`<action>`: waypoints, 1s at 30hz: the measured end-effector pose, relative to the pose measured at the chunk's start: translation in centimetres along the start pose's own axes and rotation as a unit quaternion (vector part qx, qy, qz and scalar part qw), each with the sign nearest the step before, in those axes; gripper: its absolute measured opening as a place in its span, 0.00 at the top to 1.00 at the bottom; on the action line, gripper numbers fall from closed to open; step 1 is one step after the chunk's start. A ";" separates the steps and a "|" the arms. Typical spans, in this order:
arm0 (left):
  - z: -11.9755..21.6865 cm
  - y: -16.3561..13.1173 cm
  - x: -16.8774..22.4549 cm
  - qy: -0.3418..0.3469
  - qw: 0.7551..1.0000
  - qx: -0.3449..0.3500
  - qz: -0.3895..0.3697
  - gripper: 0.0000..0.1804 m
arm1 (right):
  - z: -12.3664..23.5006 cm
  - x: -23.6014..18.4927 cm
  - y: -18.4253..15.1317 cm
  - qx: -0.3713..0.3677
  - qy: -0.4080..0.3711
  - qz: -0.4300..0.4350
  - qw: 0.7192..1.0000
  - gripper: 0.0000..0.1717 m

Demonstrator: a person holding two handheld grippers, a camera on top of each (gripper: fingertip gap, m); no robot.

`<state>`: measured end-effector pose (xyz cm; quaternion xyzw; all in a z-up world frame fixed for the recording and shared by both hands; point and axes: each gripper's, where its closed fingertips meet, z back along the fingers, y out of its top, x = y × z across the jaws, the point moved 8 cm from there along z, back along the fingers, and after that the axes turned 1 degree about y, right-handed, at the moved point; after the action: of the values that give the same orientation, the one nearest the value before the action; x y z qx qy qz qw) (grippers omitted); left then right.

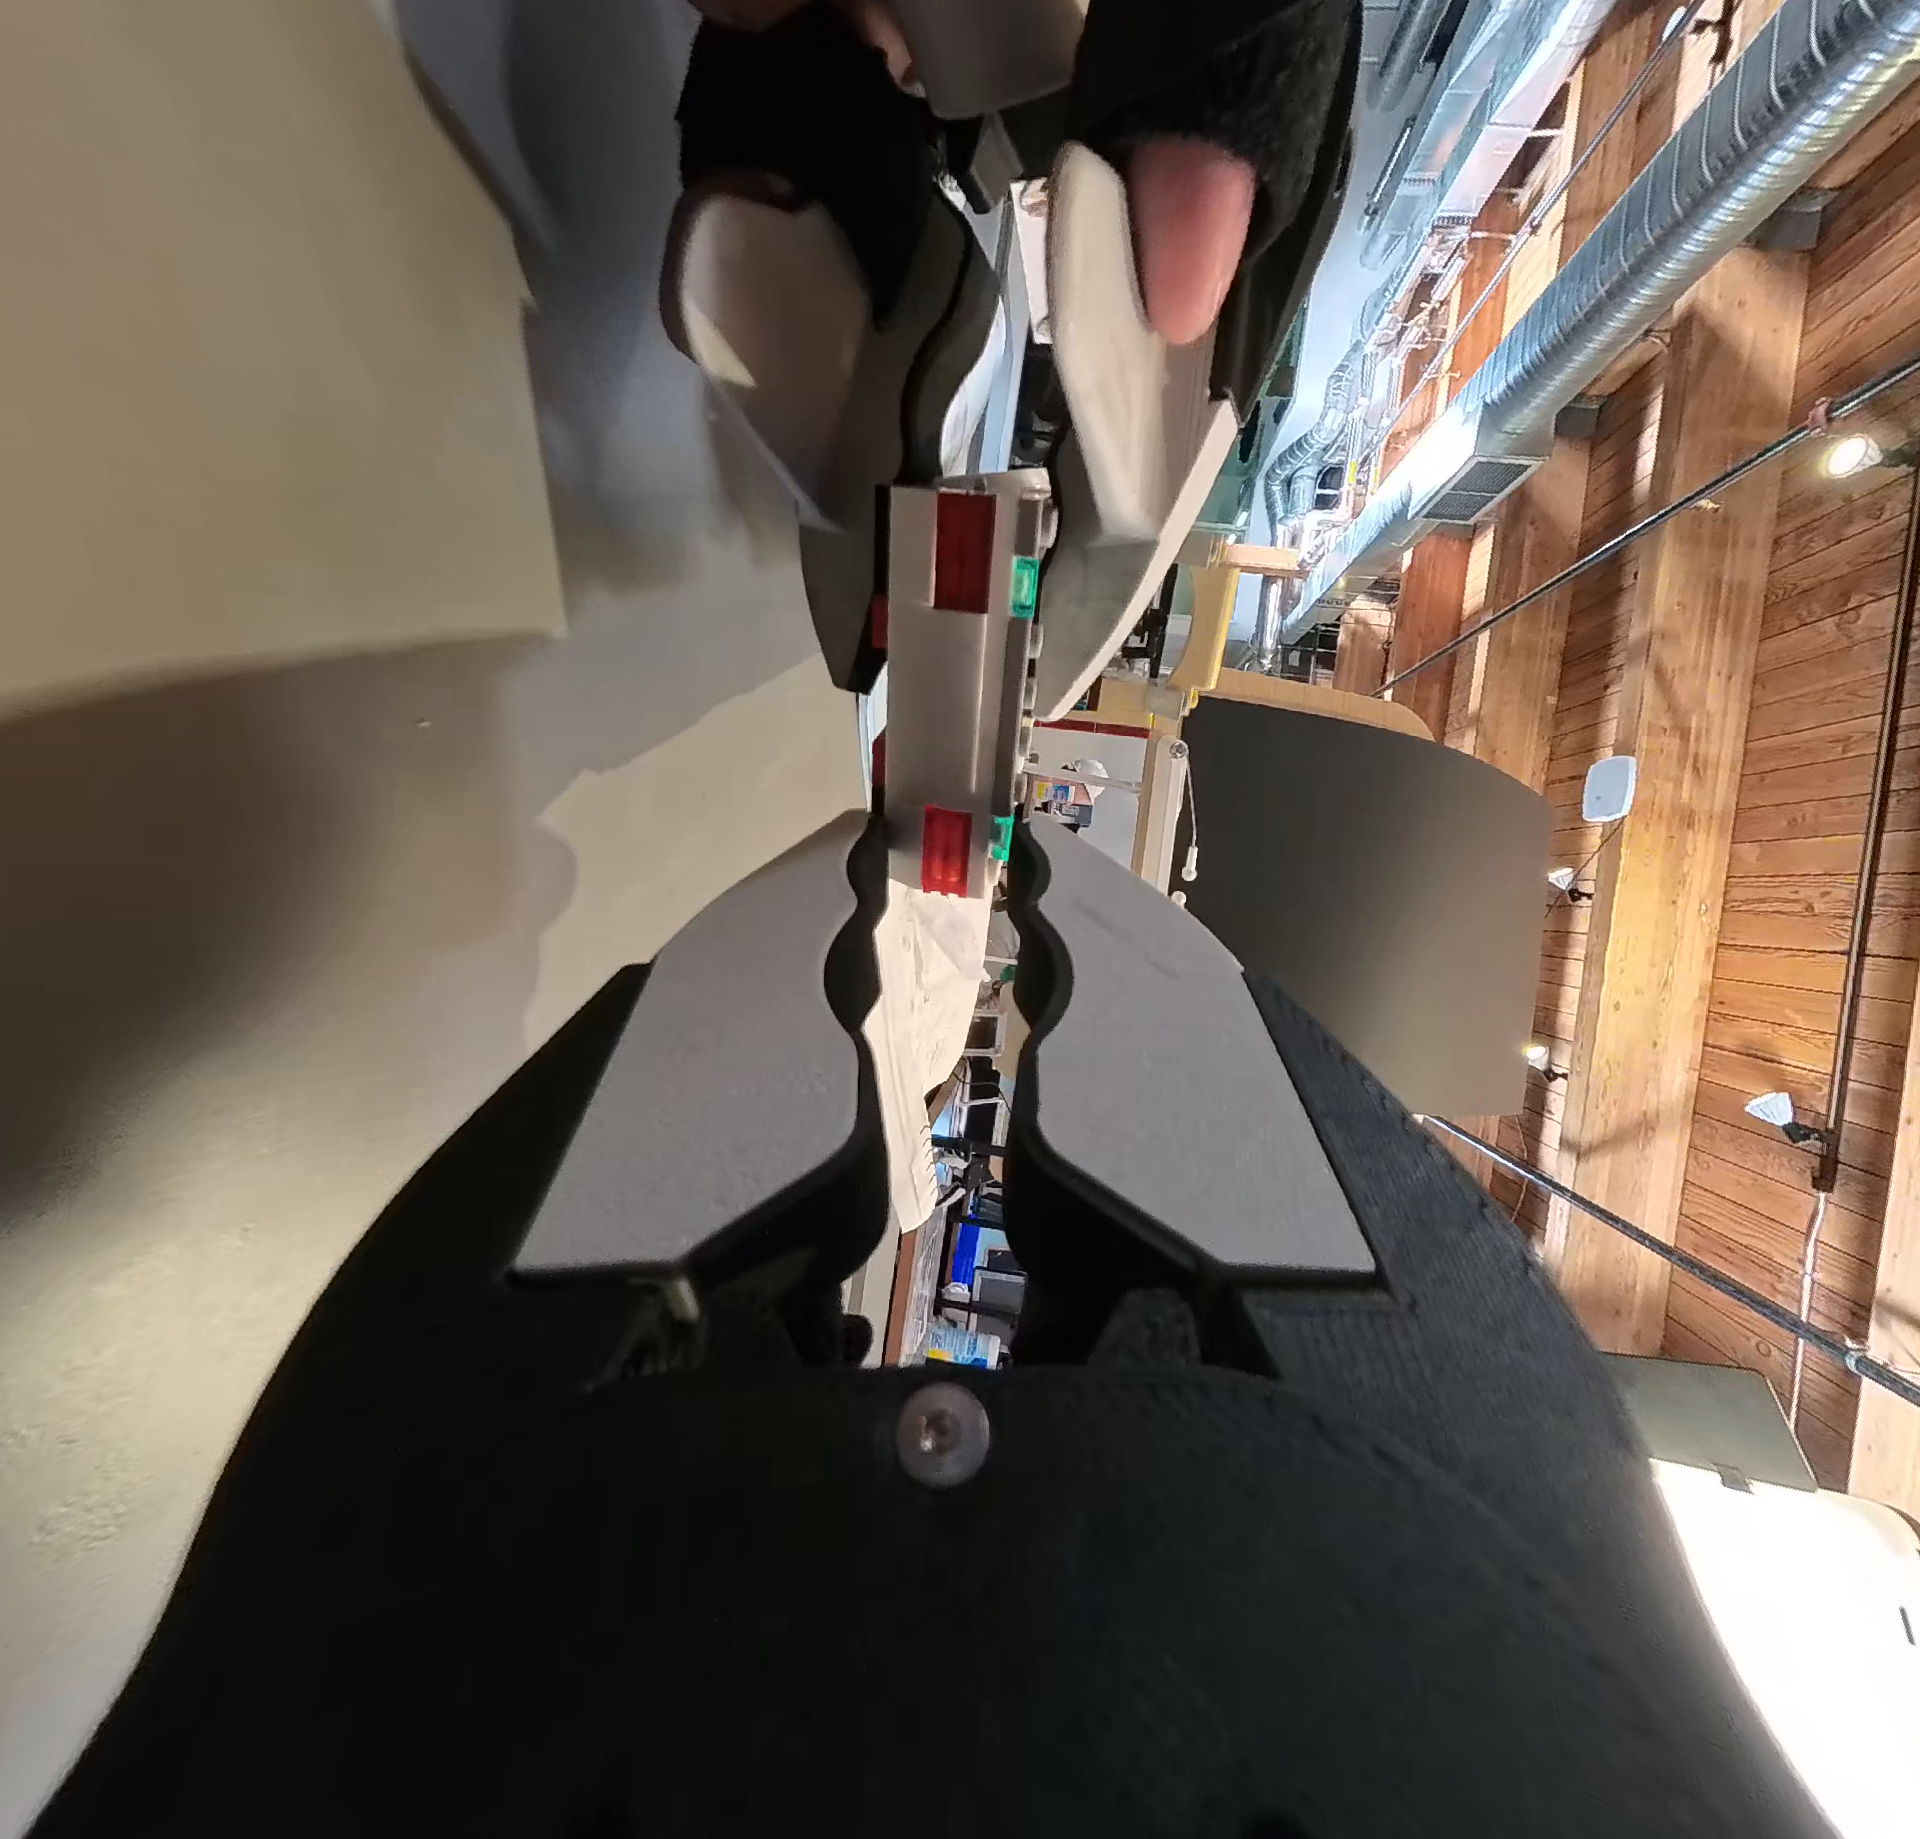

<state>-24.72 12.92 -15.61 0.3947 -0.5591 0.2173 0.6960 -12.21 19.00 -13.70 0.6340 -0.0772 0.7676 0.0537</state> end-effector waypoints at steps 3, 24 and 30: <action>0.0 0.0 0.0 0.001 1.000 0.000 -0.001 0.81 | 0.0 0.0 0.0 0.001 -0.001 0.002 1.000 0.87; 0.4 0.5 0.0 -0.012 1.000 0.016 0.003 0.81 | -0.2 0.4 -0.5 -0.012 -0.037 -0.049 0.998 0.81; 0.2 0.4 0.1 -0.006 1.000 0.011 -0.008 0.81 | 0.1 0.3 -0.2 0.015 -0.047 -0.046 0.998 0.78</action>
<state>-25.12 12.94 -15.35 0.4083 -0.5577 0.2151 0.6899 -12.18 19.16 -13.36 0.6726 -0.0389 0.7351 0.0758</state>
